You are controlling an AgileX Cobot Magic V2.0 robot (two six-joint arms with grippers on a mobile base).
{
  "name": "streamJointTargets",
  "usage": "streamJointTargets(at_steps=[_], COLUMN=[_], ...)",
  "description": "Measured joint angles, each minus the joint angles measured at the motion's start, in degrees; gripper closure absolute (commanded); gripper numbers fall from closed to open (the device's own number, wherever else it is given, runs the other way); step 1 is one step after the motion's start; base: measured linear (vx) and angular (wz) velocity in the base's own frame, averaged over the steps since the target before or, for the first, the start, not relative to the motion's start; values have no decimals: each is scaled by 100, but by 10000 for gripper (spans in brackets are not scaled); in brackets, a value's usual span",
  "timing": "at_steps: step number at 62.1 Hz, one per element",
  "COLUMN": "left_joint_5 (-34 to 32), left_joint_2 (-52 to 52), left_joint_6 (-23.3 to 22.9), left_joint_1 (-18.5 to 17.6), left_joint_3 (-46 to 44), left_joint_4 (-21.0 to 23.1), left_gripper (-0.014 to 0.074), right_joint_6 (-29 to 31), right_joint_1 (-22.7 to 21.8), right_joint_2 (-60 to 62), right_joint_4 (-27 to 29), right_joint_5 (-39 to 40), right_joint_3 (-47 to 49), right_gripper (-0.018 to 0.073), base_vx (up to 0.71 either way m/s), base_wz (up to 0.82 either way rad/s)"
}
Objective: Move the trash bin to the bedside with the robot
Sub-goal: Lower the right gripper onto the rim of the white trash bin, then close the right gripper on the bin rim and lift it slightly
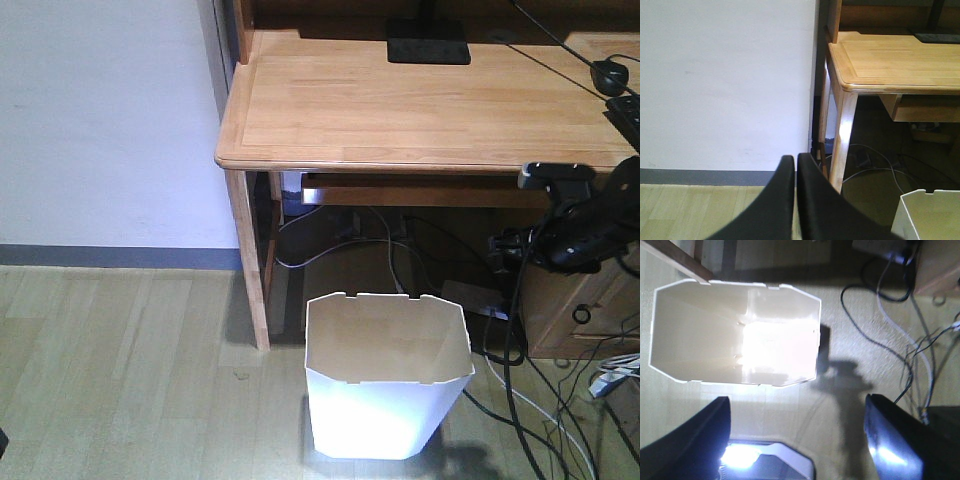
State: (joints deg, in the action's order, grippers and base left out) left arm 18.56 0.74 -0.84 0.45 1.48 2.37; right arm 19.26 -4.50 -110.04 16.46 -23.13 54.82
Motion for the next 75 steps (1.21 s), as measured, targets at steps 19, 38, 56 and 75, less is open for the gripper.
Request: streamJointTargets(at_steps=[19, 38, 56, 75], left_joint_5=[0, 0, 0, 0], left_joint_2=[0, 0, 0, 0], left_joint_6=[0, 0, 0, 0], left_joint_1=[0, 0, 0, 0], left_joint_3=[0, 0, 0, 0], left_joint_4=[0, 0, 0, 0], left_gripper=[602, 602, 602, 602], right_joint_6=[2051, 2934, 2977, 2982], right_joint_1=[-329, -329, -329, -329], right_joint_2=[-2016, -3572, -4686, -5764], right_joint_4=[1513, 2195, 2195, 2195], right_joint_5=[137, 614, 507, 223], right_joint_3=[722, 1656, 2787, 3968], right_gripper=[32, 32, 32, 32], base_vx=[0, 0, 0, 0], base_wz=[0, 0, 0, 0])
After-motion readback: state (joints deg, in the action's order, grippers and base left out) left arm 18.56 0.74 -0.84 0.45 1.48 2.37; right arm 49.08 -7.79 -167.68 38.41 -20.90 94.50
